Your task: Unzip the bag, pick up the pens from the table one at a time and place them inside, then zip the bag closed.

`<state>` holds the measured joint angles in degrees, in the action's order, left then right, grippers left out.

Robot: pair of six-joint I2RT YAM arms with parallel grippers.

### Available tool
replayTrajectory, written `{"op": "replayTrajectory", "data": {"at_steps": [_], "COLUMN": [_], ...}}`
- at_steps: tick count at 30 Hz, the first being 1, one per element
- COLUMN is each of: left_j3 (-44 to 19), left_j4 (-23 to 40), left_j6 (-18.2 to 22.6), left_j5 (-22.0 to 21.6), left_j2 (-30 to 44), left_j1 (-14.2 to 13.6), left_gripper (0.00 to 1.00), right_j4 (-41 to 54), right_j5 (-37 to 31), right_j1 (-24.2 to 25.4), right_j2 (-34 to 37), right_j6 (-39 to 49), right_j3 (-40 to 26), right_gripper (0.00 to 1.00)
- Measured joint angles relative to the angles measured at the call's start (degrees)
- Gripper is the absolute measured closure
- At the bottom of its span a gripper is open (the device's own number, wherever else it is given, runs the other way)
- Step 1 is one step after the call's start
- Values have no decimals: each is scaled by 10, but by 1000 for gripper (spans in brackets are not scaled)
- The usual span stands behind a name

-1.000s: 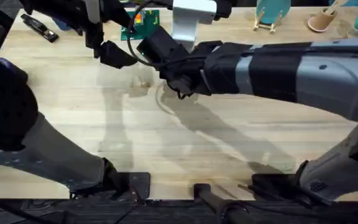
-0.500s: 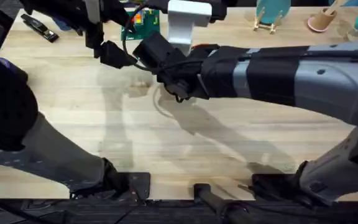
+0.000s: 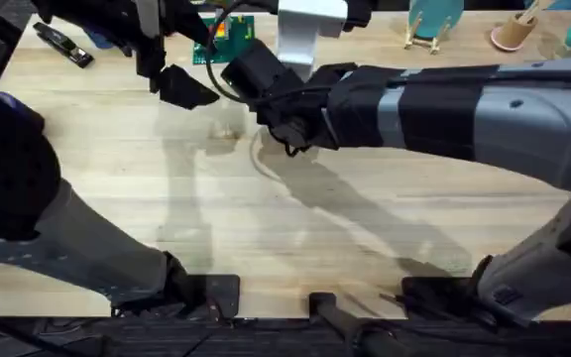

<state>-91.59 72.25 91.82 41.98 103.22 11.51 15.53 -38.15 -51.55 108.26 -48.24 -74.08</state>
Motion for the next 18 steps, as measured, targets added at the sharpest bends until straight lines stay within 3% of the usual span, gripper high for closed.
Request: {"op": "replayTrajectory", "data": {"at_steps": [2,7,9,18], "left_j3": [0,0,0,0], "left_j4": [0,0,0,0], "left_j6": [0,0,0,0], "left_j5": [0,0,0,0], "left_j2": [0,0,0,0], "left_j1": [0,0,0,0], "left_gripper": [7,6,6,7], "right_j4": [0,-3,-2,-1], "right_j5": [0,3,3,3], "right_j1": [0,-1,-1,-1], "right_j2": [0,0,0,0], "right_j6": [1,-1,-2,-2], "right_j3": [0,0,0,0], "right_gripper": [491,853,951,970]}}
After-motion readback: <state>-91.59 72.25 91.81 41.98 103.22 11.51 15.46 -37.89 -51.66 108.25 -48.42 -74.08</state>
